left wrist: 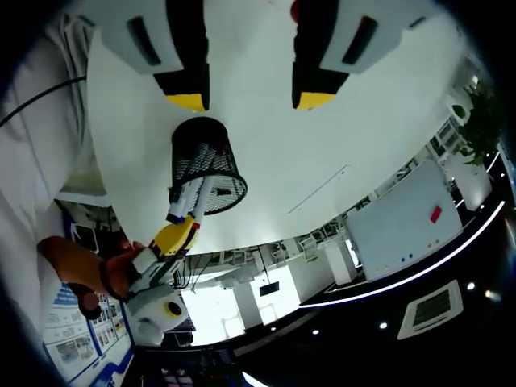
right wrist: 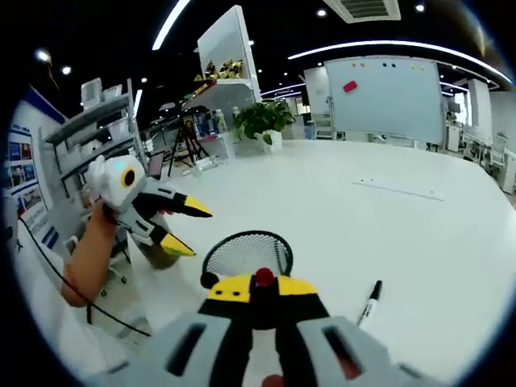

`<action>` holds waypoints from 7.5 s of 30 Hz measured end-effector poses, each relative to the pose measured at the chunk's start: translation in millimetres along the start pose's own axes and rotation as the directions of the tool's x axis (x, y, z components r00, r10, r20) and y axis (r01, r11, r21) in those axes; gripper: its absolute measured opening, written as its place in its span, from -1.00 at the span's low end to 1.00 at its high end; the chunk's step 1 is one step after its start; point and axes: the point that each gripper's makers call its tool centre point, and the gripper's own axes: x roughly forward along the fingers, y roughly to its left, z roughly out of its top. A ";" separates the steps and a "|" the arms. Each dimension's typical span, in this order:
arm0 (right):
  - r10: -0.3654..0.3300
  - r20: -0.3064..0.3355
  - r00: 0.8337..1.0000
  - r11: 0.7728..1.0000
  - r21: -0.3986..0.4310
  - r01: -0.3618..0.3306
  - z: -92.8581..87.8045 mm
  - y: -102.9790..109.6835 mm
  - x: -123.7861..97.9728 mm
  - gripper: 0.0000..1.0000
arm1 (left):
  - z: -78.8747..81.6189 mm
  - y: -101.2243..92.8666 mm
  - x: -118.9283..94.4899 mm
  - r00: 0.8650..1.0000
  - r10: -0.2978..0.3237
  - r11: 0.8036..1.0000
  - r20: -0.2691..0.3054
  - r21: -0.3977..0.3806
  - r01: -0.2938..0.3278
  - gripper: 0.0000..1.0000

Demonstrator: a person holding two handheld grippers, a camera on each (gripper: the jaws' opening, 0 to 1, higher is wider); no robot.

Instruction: Pick up the whiteboard markers from the pen holder and place them facing the whiteboard neatly

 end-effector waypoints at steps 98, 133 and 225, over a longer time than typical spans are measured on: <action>-0.013 0.434 0.901 1.000 -0.015 0.022 40.9 0.7 -68.0 -0.87 | -2.1 2.7 1.2 1.000 0.008 1.000 -0.014 -0.010 -0.008 -0.14; -0.358 0.605 0.712 0.931 0.170 0.323 30.5 -65.1 -112.5 -0.87 | -2.4 1.2 2.2 1.000 0.008 1.000 -0.014 -0.008 -0.008 -0.15; -0.654 0.151 0.741 0.751 0.244 0.613 -105.7 -114.2 -72.1 -0.83 | -4.3 3.2 3.3 1.000 0.013 1.000 -0.013 -0.003 -0.013 -0.15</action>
